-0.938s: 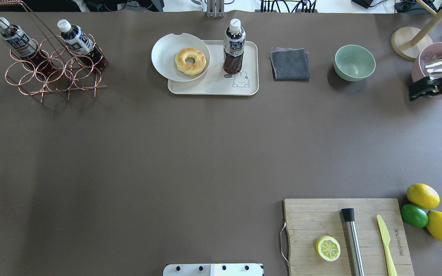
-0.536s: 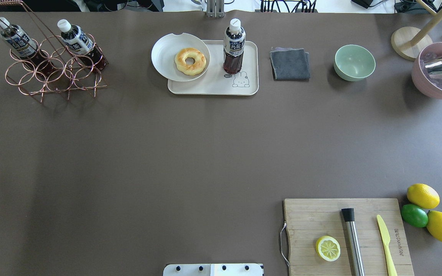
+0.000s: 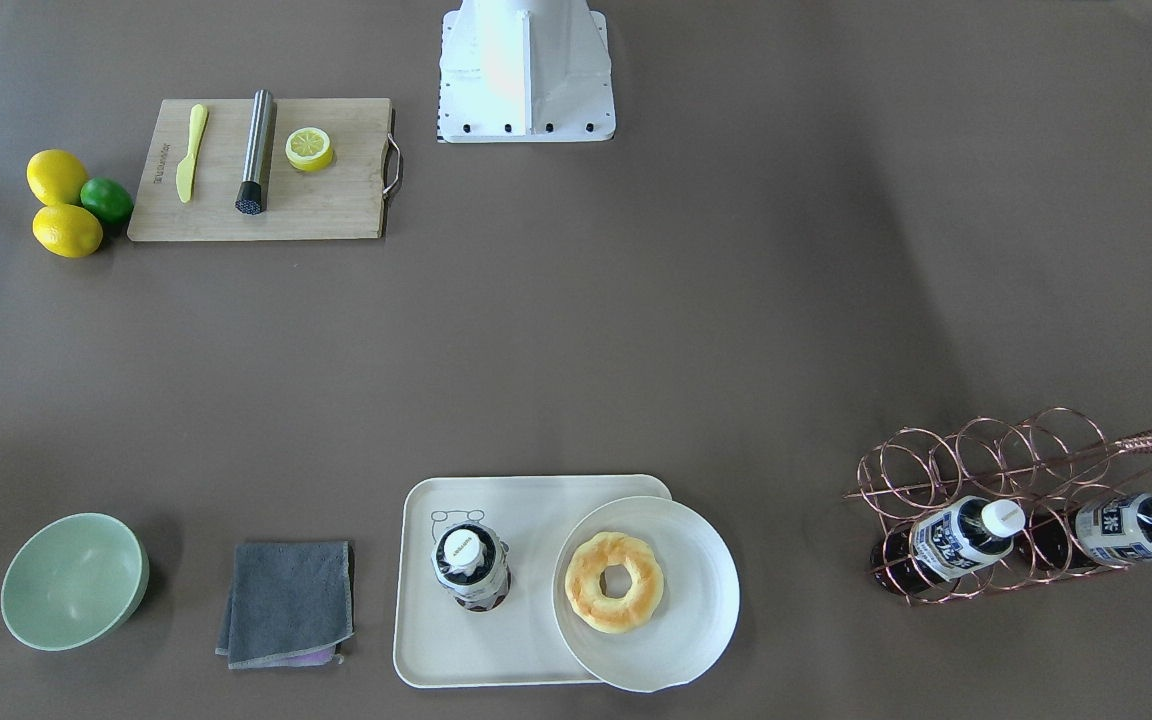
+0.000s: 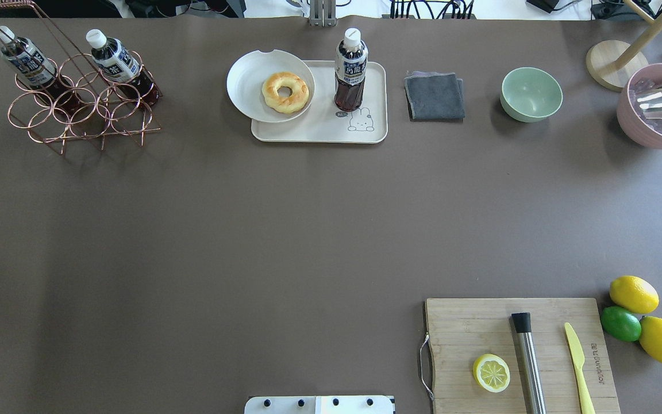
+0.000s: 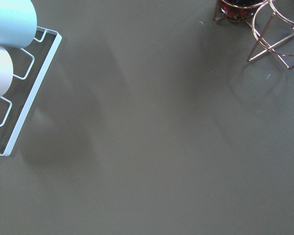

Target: Place tea on tray

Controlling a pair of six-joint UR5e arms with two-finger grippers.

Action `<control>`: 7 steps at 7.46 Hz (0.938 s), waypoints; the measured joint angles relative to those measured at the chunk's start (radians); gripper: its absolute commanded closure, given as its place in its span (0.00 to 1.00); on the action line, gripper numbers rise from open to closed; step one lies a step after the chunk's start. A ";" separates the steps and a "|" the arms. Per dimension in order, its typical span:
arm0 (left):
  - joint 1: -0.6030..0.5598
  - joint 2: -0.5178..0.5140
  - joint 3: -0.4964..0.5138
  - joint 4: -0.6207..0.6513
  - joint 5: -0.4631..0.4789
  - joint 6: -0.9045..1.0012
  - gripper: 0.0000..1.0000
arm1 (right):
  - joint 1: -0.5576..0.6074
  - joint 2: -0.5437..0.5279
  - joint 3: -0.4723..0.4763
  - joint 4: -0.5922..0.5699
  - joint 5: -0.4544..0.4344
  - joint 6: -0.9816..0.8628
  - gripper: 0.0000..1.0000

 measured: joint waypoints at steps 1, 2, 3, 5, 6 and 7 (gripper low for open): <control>0.000 0.013 0.025 -0.011 -0.001 0.001 0.01 | 0.002 -0.001 -0.004 -0.002 -0.002 0.000 0.00; -0.003 0.025 0.049 -0.024 0.000 0.001 0.01 | 0.002 -0.003 -0.005 0.001 0.003 0.000 0.00; -0.013 0.042 0.060 -0.024 -0.012 -0.003 0.01 | 0.002 -0.006 -0.005 0.000 0.006 -0.002 0.00; -0.054 0.056 0.061 0.055 -0.103 -0.007 0.01 | 0.002 -0.007 -0.010 -0.007 0.007 -0.006 0.00; -0.077 0.056 0.039 0.134 -0.141 -0.007 0.01 | 0.003 -0.007 -0.013 -0.018 0.009 -0.006 0.00; -0.086 0.047 -0.010 0.268 -0.153 -0.007 0.01 | 0.003 -0.007 -0.013 -0.034 0.010 -0.007 0.00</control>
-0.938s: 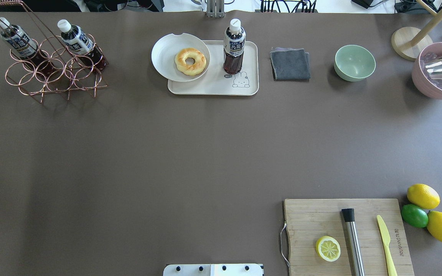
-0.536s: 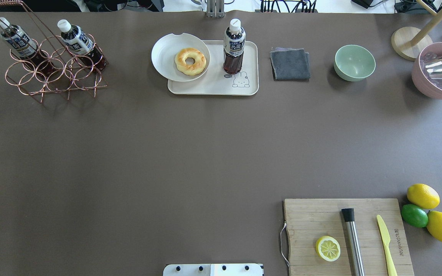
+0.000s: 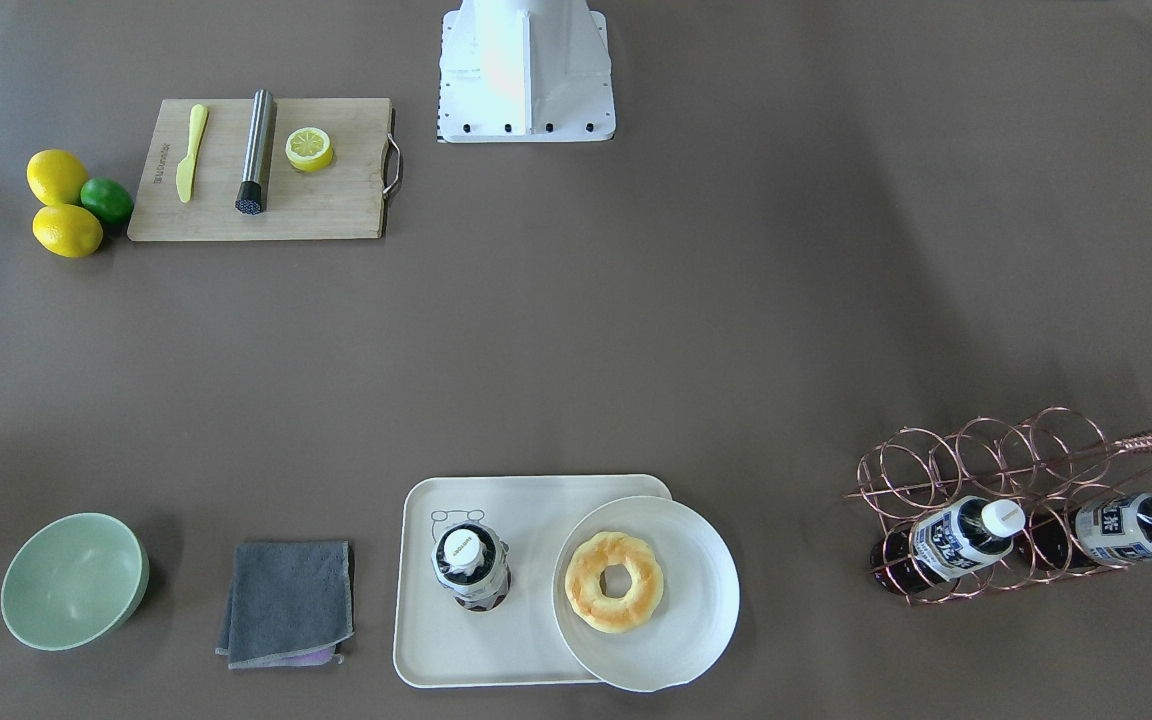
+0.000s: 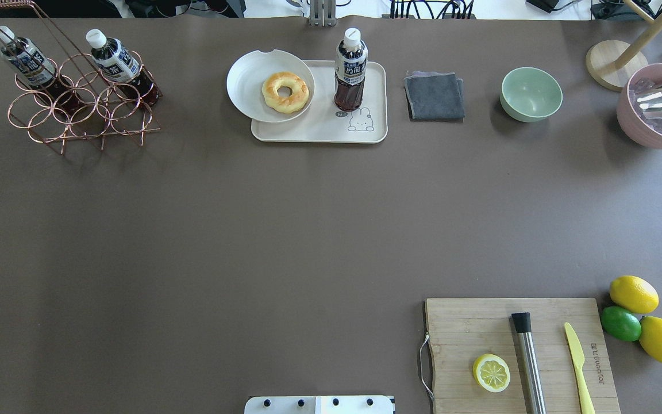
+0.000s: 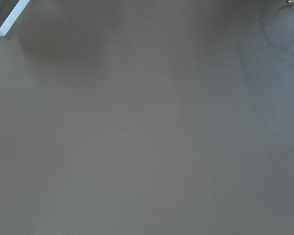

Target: Place tea on tray

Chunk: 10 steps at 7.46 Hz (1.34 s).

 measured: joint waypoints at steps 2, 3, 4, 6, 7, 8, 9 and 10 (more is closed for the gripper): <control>-0.004 -0.018 -0.105 0.221 0.032 0.006 0.01 | 0.000 -0.001 0.000 -0.011 0.001 -0.004 0.00; -0.003 -0.015 -0.127 0.271 0.084 0.007 0.01 | 0.000 -0.003 -0.001 -0.013 0.001 -0.005 0.00; -0.003 -0.009 -0.132 0.292 0.122 0.007 0.01 | 0.000 -0.007 -0.002 -0.013 0.001 -0.005 0.00; -0.003 -0.001 -0.097 0.301 0.146 0.002 0.01 | 0.000 -0.009 -0.003 -0.014 0.001 -0.005 0.00; -0.003 0.001 -0.087 0.302 0.149 0.003 0.01 | 0.000 -0.009 -0.003 -0.014 0.001 -0.005 0.00; -0.004 0.002 -0.083 0.301 0.151 0.006 0.01 | 0.000 -0.010 -0.003 -0.014 0.001 -0.004 0.00; -0.006 0.002 -0.081 0.300 0.151 0.006 0.01 | -0.001 -0.010 -0.003 -0.014 0.002 -0.004 0.00; -0.006 0.002 -0.081 0.300 0.150 0.006 0.01 | -0.001 -0.010 -0.003 -0.014 0.004 -0.004 0.00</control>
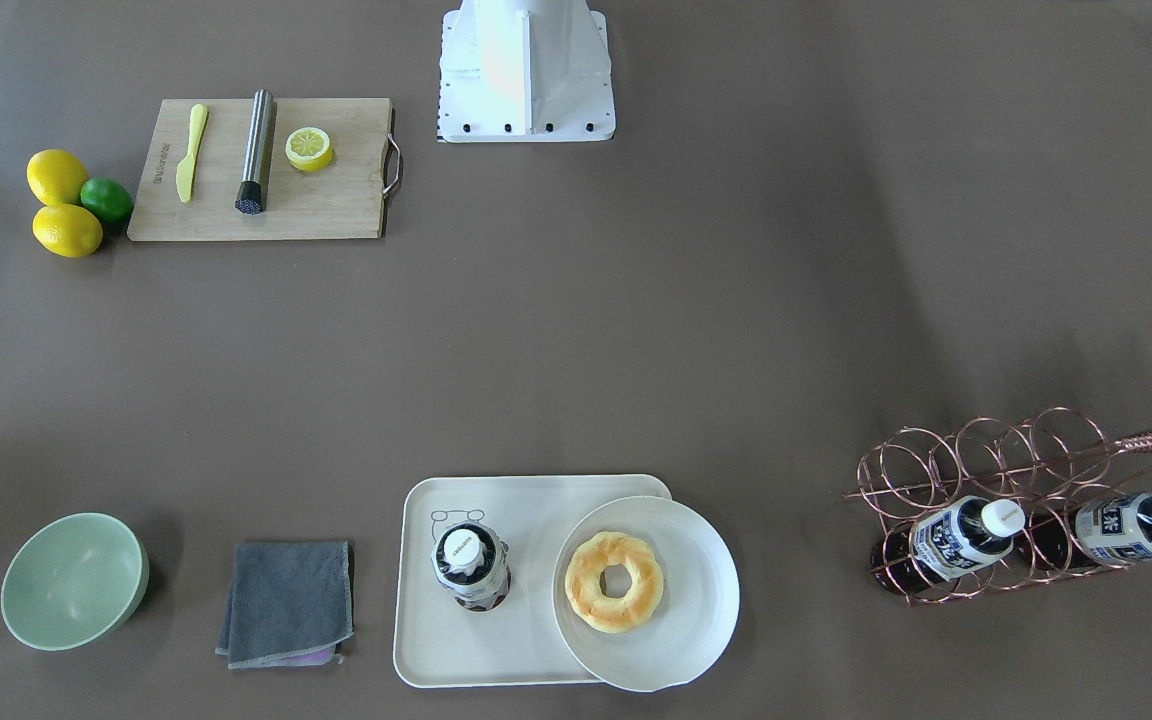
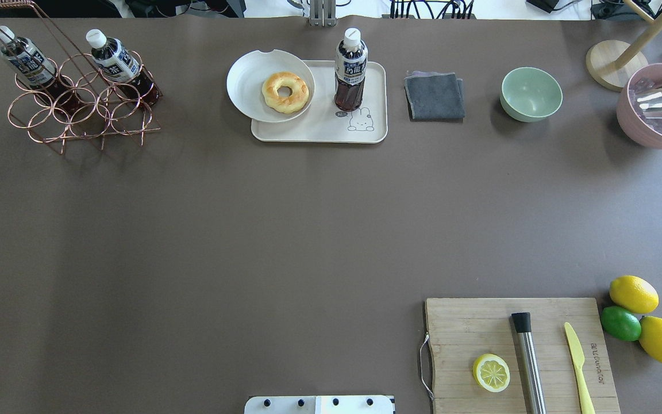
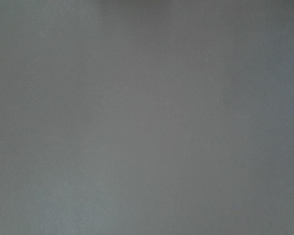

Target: Place tea on tray

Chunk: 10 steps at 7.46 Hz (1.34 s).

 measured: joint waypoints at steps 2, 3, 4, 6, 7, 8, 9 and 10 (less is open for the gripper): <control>-0.001 0.000 -0.005 -0.002 -0.009 0.000 0.01 | 0.000 0.000 0.000 0.000 0.002 0.001 0.00; -0.002 0.000 -0.009 -0.003 -0.011 0.000 0.01 | 0.000 -0.001 0.000 -0.001 0.002 0.001 0.00; -0.002 0.000 -0.012 -0.004 -0.012 0.000 0.01 | 0.000 -0.004 0.000 0.000 0.003 0.001 0.00; -0.005 0.001 -0.020 -0.005 -0.014 0.000 0.01 | 0.000 -0.006 0.000 0.001 0.005 0.001 0.00; -0.012 0.002 -0.021 -0.005 -0.025 0.000 0.01 | 0.000 -0.006 0.000 0.001 0.008 0.001 0.00; -0.017 0.003 -0.022 -0.005 -0.042 0.000 0.01 | 0.000 -0.006 0.000 0.001 0.010 0.002 0.00; -0.020 0.005 -0.023 -0.005 -0.056 0.000 0.01 | -0.001 -0.006 0.000 0.002 0.012 0.002 0.00; -0.021 0.006 -0.023 -0.006 -0.061 0.000 0.01 | -0.001 -0.006 0.000 0.002 0.013 0.001 0.00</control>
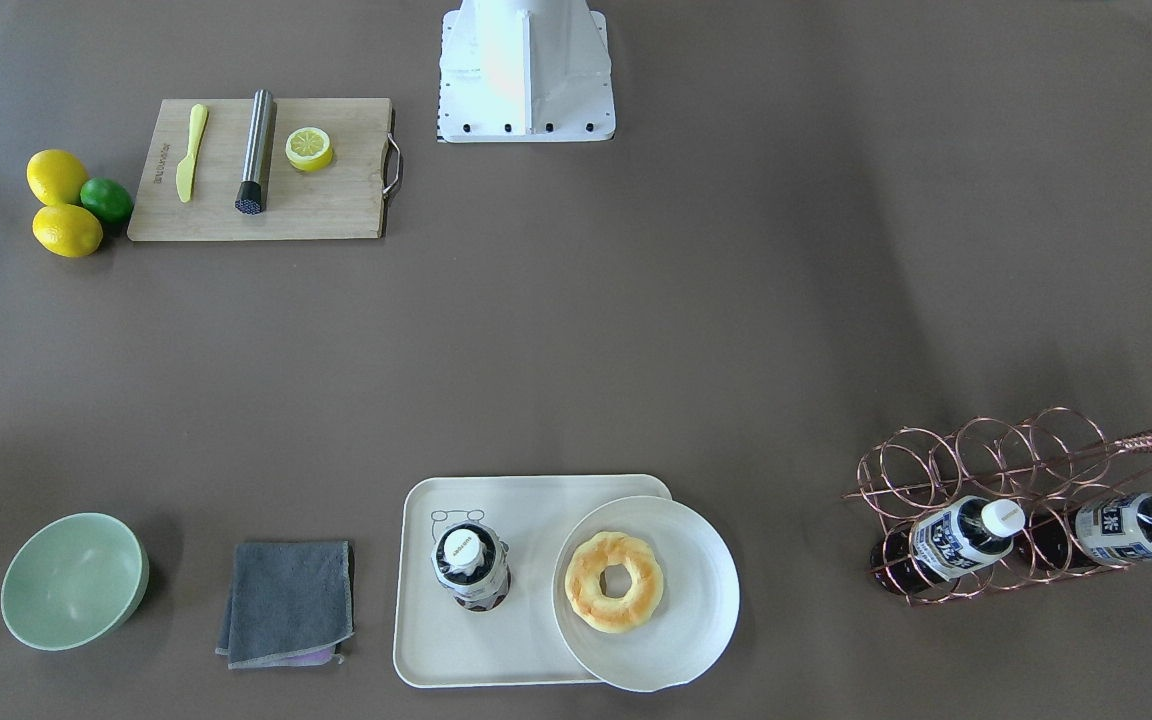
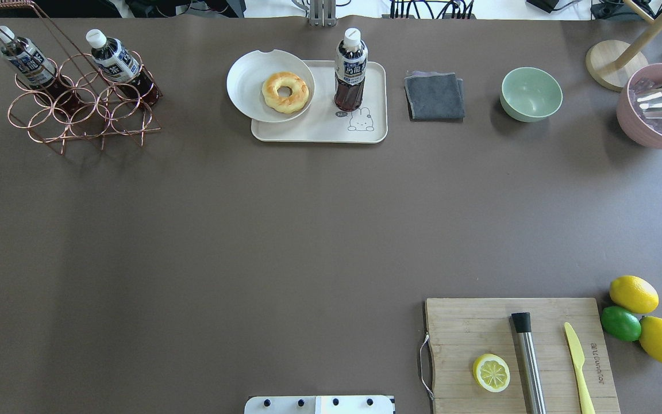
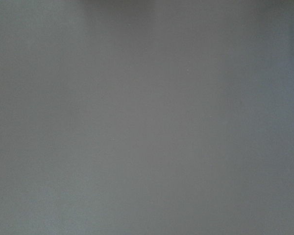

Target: Place tea on tray

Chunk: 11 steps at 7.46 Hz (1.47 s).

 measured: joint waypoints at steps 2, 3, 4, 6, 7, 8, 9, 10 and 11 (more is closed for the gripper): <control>-0.001 0.002 0.000 0.000 -0.003 0.000 0.01 | 0.000 0.000 0.000 0.001 0.000 -0.001 0.00; -0.001 0.002 -0.001 0.001 -0.003 0.000 0.01 | 0.000 -0.001 0.000 0.002 0.001 -0.001 0.00; -0.002 0.002 -0.001 0.001 -0.003 -0.001 0.01 | 0.000 -0.001 0.000 0.003 0.001 -0.001 0.00; -0.002 0.002 -0.002 0.001 -0.013 -0.001 0.01 | 0.000 -0.001 0.000 0.005 0.002 -0.001 0.00; -0.002 0.002 -0.002 0.001 -0.023 -0.002 0.01 | 0.000 -0.002 0.000 0.006 0.002 -0.001 0.00; -0.002 0.002 -0.001 0.001 -0.029 -0.001 0.01 | 0.000 -0.002 0.000 0.006 0.002 -0.001 0.00; -0.002 0.002 -0.001 0.000 -0.031 -0.001 0.01 | 0.000 -0.002 0.000 0.006 0.002 -0.001 0.00; -0.002 0.002 -0.002 -0.001 -0.032 0.000 0.01 | 0.000 -0.002 0.000 0.007 0.002 -0.001 0.00; -0.002 0.002 -0.004 0.000 -0.032 0.000 0.01 | -0.001 -0.002 0.000 0.006 0.002 -0.001 0.00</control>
